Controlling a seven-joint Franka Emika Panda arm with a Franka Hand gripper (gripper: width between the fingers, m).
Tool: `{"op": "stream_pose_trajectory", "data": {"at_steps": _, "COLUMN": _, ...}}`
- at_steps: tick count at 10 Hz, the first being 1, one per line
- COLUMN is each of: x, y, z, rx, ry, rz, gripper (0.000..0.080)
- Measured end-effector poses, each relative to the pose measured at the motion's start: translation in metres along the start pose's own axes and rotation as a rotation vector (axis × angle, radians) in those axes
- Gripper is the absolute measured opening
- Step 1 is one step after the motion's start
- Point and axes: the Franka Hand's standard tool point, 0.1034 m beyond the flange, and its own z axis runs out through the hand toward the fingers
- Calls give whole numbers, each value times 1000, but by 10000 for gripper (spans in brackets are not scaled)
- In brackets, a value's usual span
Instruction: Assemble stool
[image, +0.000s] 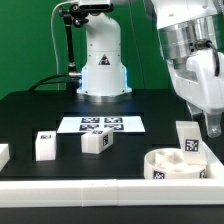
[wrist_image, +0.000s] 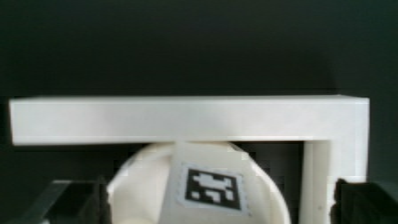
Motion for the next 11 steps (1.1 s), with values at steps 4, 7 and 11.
{"op": "stream_pose_trajectory", "data": {"at_steps": 4, "x": 4, "y": -7, "z": -15, "rx": 14, "ry": -2, "rz": -259, "gripper": 648}}
{"op": "stream_pose_trajectory", "data": {"at_steps": 7, "x": 4, "y": -6, "z": -14, "rx": 12, "ry": -1, "rz": -462, "gripper": 648}}
{"op": "stream_pose_trajectory", "data": {"at_steps": 11, "x": 6, "y": -15, "z": -28, "rx": -57, "ry": -9, "rz": -931, "gripper": 648}}
